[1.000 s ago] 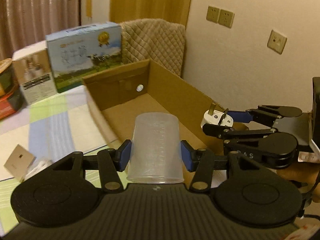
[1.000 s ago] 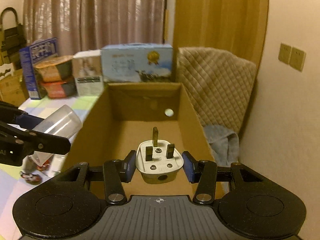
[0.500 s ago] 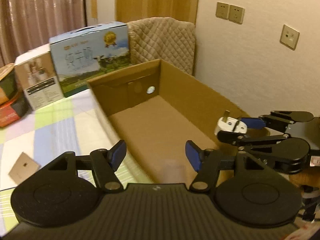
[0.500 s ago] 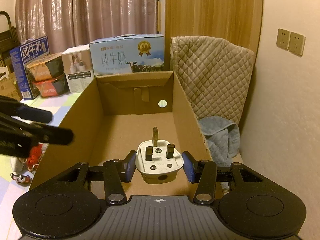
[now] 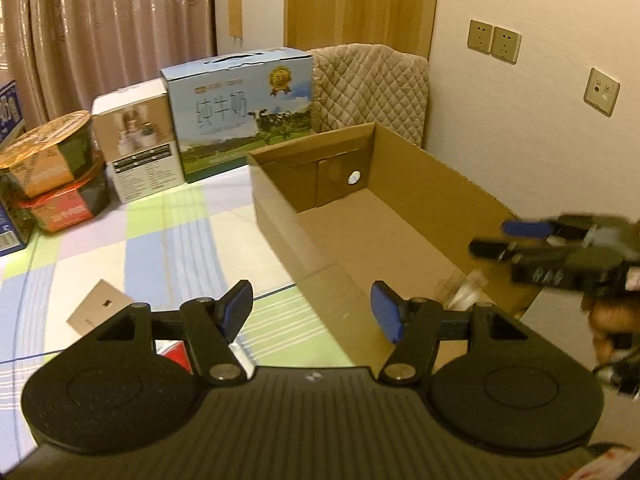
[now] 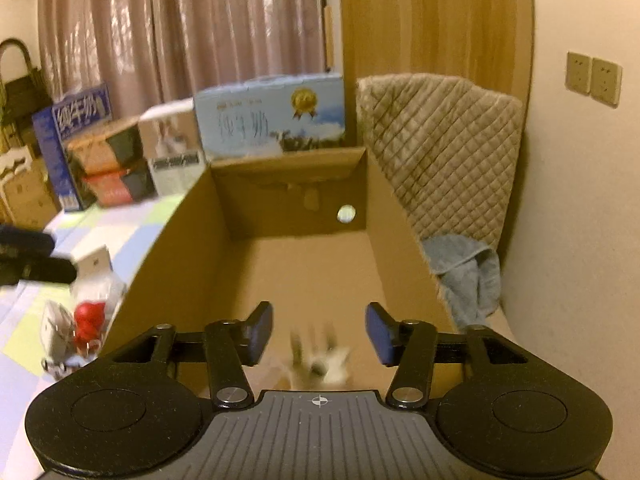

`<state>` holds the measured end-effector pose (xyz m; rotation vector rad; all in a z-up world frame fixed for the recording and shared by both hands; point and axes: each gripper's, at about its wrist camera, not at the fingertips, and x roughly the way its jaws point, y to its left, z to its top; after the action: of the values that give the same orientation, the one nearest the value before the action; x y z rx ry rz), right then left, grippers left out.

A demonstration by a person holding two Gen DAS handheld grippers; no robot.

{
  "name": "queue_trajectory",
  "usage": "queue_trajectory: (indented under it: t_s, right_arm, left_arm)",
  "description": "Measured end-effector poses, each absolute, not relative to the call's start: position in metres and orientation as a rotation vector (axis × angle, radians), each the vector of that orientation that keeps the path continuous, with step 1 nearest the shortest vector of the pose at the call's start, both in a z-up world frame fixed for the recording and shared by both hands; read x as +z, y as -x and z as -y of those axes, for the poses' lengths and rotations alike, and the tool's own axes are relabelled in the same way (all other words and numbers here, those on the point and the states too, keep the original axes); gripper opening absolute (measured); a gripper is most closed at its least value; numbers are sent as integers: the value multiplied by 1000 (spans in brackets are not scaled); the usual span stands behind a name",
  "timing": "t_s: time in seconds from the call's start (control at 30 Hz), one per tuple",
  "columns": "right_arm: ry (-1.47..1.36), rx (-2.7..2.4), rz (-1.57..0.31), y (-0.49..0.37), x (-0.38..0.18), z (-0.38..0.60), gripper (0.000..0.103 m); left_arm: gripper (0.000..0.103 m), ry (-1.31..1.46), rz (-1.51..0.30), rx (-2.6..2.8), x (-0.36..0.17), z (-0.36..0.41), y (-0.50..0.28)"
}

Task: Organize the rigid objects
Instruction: 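Open the right gripper over the box to drop the white plug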

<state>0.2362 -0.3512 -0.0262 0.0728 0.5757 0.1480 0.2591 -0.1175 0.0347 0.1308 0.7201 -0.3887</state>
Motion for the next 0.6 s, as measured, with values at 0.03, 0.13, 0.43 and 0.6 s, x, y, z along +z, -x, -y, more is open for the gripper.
queue_trajectory:
  t_s: [0.03, 0.13, 0.43, 0.6]
  right_arm:
    - [-80, 143, -551, -233, -20, 352, 59]
    - [-96, 139, -496, -219, -1, 353, 60]
    - [-111, 221, -389, -168, 44, 311, 64]
    - [-112, 308, -373, -146, 50, 268, 67]
  left_arm:
    - [61, -134, -718, -379, 36, 112, -256]
    - [61, -127, -715, -349, 39, 93, -245]
    - [62, -91, -724, -204, 42, 12, -204]
    - [65, -83, -747, -130, 36, -28, -180]
